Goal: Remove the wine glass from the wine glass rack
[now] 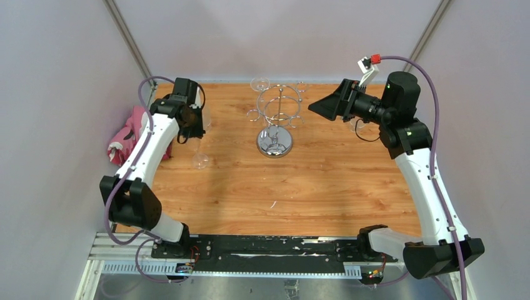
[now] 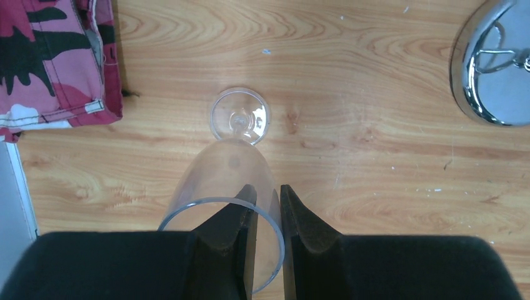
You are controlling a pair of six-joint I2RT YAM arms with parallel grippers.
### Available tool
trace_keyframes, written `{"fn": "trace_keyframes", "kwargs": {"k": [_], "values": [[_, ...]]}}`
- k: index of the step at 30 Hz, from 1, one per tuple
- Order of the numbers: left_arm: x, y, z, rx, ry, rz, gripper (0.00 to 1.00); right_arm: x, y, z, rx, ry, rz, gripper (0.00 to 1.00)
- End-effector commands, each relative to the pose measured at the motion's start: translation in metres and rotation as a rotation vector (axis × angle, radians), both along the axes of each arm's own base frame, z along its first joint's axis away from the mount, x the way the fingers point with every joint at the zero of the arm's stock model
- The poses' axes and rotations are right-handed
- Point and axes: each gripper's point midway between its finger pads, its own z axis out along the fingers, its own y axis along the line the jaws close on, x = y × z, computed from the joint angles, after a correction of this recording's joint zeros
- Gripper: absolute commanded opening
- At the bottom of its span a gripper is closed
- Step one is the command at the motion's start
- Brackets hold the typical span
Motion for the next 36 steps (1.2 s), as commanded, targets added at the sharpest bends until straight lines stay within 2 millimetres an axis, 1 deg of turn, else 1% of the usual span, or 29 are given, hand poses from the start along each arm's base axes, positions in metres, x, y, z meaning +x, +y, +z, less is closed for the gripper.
{"fn": "trace_keyframes", "kwargs": {"k": [1,6,10,11,12,15,18,19,26,29,32,36], "values": [[0.028,0.004,0.006,0.005,-0.046,-0.003,0.00,0.005,-0.004,-0.007,-0.013,0.005,-0.014,0.75],[0.035,-0.002,-0.004,-0.027,-0.022,-0.009,0.00,0.007,-0.004,-0.009,-0.012,0.009,-0.018,0.75],[0.033,-0.001,-0.007,-0.022,-0.017,-0.007,0.00,0.009,-0.005,-0.012,-0.014,0.017,-0.021,0.75],[0.032,0.000,-0.006,-0.020,-0.019,-0.006,0.02,0.009,-0.005,-0.012,-0.014,0.017,-0.021,0.75],[0.030,0.000,-0.005,-0.020,-0.022,-0.005,0.08,0.010,-0.006,-0.014,-0.014,0.023,-0.022,0.75],[0.028,0.000,0.001,-0.023,-0.038,-0.009,0.17,0.011,-0.005,-0.013,-0.010,0.024,-0.019,0.75],[0.024,0.000,0.009,-0.026,-0.056,-0.010,0.25,0.011,-0.004,-0.015,-0.005,0.030,-0.012,0.75],[0.023,0.000,0.013,-0.026,-0.062,-0.011,0.26,0.012,-0.004,-0.015,-0.004,0.031,-0.011,0.75],[0.010,0.006,0.043,-0.014,-0.113,-0.010,0.27,0.010,-0.003,-0.012,0.003,0.025,-0.006,0.75],[0.007,0.004,0.050,-0.021,-0.127,-0.022,0.28,0.009,-0.004,-0.012,0.006,0.026,-0.006,0.75],[0.006,0.002,0.047,-0.029,-0.118,-0.034,0.25,0.009,-0.003,-0.012,0.010,0.030,-0.002,0.75],[0.003,0.001,0.034,-0.031,-0.080,-0.037,0.23,0.007,-0.004,-0.011,0.012,0.026,-0.002,0.75]]}}
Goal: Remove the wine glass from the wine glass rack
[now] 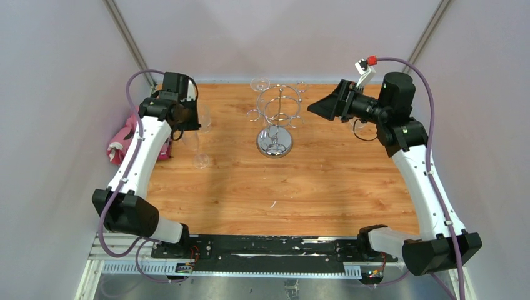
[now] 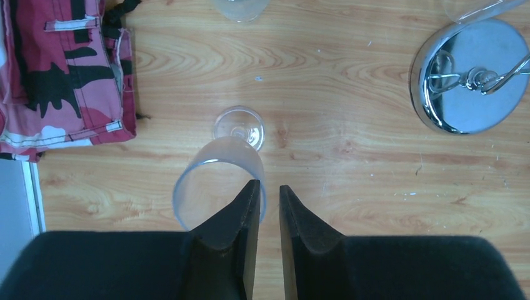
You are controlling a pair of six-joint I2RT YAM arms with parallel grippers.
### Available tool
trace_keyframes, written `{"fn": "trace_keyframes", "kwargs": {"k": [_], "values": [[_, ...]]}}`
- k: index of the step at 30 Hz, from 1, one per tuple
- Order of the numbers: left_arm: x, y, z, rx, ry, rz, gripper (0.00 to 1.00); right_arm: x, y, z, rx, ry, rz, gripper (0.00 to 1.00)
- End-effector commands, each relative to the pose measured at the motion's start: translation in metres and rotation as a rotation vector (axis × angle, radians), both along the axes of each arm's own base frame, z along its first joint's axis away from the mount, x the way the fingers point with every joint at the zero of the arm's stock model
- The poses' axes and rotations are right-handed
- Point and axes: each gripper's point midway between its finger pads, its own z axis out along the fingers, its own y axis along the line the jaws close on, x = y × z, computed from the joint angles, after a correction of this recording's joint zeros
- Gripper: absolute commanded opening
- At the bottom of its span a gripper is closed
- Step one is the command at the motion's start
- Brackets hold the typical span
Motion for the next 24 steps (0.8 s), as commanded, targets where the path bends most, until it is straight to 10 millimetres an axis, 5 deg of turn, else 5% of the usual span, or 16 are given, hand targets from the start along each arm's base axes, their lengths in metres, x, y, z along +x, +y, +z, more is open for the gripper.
{"fn": "trace_keyframes", "kwargs": {"k": [1,7,15,20,24], "values": [[-0.006,-0.001,-0.010,-0.006,0.040,-0.020,0.22,-0.002,-0.003,0.004,0.016,-0.013,0.001,0.75],[-0.002,0.003,0.031,-0.003,-0.074,0.006,0.29,-0.001,-0.002,0.004,0.023,-0.016,0.008,0.75],[0.002,-0.003,0.141,-0.091,-0.357,0.015,0.37,0.008,0.003,0.001,0.038,-0.016,0.038,0.75],[0.013,-0.051,0.192,-0.325,-0.539,-0.151,0.43,0.024,0.006,0.012,0.046,-0.029,0.037,0.75],[0.041,-0.102,0.192,-0.595,-0.554,-0.295,0.47,0.031,0.007,0.014,0.049,-0.034,0.029,0.75]]}}
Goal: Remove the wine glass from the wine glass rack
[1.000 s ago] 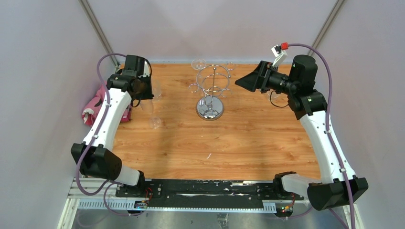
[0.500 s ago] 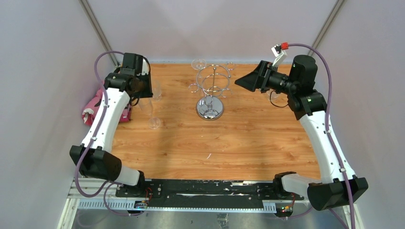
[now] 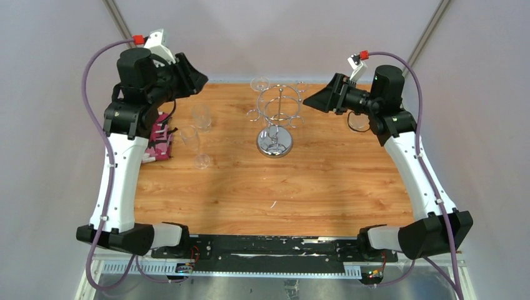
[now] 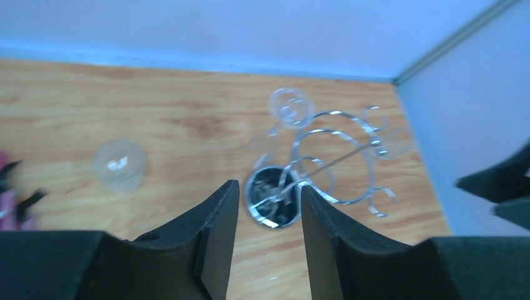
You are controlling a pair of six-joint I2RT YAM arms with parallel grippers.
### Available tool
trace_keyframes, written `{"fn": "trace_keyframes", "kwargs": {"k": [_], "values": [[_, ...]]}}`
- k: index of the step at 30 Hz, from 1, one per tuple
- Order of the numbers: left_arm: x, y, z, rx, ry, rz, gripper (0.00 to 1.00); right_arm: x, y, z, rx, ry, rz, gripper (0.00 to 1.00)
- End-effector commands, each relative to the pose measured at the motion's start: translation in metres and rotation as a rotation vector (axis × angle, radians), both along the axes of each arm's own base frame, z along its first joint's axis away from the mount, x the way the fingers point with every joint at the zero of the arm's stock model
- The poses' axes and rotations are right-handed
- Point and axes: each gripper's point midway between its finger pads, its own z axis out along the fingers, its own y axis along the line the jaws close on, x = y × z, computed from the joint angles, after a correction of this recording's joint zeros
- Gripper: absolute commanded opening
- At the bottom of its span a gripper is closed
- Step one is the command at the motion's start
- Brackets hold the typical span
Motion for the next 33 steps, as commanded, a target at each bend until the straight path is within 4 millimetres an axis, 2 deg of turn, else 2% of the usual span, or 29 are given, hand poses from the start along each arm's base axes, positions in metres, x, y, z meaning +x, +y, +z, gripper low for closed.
{"fn": "trace_keyframes", "kwargs": {"k": [1,6,7,8,9,12,15,20,24,28,33], "values": [[0.039,-0.066,-0.001,-0.272,-0.026,-0.276,0.47,0.003,-0.002,0.025,0.026,-0.068,-0.003,0.75],[0.090,-0.098,-0.018,-0.435,0.071,-0.360,0.45,0.009,-0.004,0.020,0.015,-0.073,-0.014,0.75],[0.098,-0.098,-0.030,-0.416,0.124,-0.332,0.44,0.010,-0.004,0.019,0.014,-0.070,-0.016,0.75],[0.110,-0.097,-0.029,-0.380,0.120,-0.297,0.44,0.012,-0.005,0.017,0.012,-0.066,-0.019,0.75],[0.114,-0.095,-0.042,-0.317,0.168,-0.255,0.44,0.014,-0.005,0.015,0.012,-0.063,-0.021,0.75],[0.128,-0.097,-0.056,-0.272,0.218,-0.213,0.43,0.019,-0.007,0.009,0.011,-0.049,-0.033,0.75],[0.132,-0.101,-0.075,-0.264,0.261,-0.189,0.43,0.023,-0.010,0.005,0.013,-0.041,-0.044,0.75],[0.124,-0.110,-0.105,-0.222,0.320,-0.146,0.44,0.027,-0.015,-0.001,0.023,-0.023,-0.057,0.75],[0.125,-0.114,-0.126,-0.199,0.358,-0.135,0.44,0.026,-0.016,-0.001,0.033,-0.026,-0.057,0.75],[0.132,-0.118,-0.138,-0.205,0.365,-0.139,0.44,0.025,-0.017,0.000,0.038,-0.030,-0.059,0.75],[0.143,-0.122,-0.145,-0.210,0.351,-0.145,0.44,0.023,-0.018,0.002,0.048,-0.043,-0.058,0.75]]}}
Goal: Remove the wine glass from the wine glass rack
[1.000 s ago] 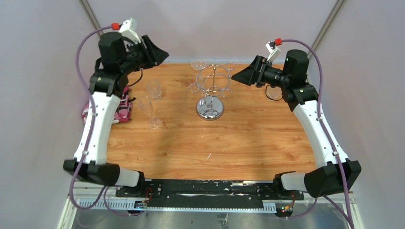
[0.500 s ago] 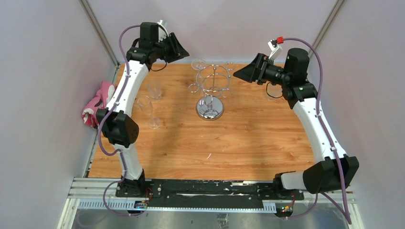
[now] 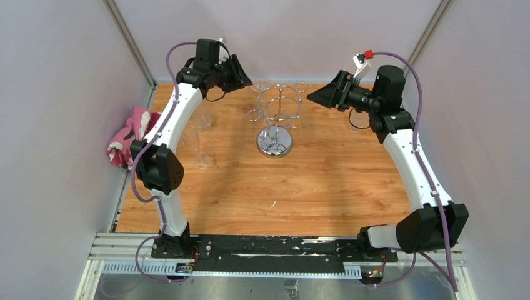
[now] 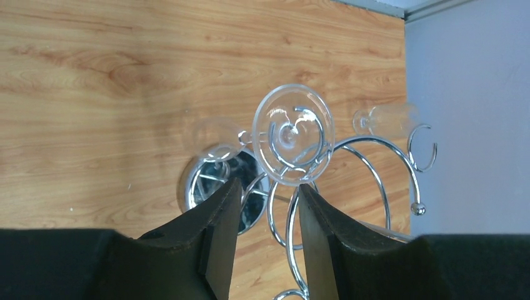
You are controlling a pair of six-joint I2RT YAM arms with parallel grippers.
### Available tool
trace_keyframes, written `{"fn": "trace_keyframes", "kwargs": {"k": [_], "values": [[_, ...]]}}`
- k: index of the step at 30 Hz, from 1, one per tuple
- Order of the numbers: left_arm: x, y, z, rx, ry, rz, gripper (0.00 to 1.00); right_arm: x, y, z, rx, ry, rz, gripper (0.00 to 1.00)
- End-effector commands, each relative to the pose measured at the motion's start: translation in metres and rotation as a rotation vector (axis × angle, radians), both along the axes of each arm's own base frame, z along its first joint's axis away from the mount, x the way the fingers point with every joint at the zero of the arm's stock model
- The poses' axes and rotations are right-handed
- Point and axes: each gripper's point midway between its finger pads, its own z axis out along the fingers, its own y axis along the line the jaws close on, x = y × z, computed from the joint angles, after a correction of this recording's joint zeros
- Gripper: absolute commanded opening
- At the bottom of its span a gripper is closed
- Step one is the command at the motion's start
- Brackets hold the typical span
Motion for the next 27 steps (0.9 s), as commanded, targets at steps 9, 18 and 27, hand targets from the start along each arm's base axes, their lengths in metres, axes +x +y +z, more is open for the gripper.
{"fn": "trace_keyframes", "kwargs": {"k": [9,18,27], "values": [[0.036,-0.010,-0.012,-0.014,-0.041,0.001,0.48,-0.002,-0.010,0.014,0.037,-0.051,-0.009,0.75],[0.039,-0.021,-0.003,-0.071,-0.065,-0.035,0.49,0.004,-0.013,0.011,0.053,-0.042,-0.019,0.74],[0.034,-0.027,0.012,-0.122,-0.099,-0.056,0.49,0.006,-0.014,0.012,0.073,-0.041,-0.022,0.73]]}}
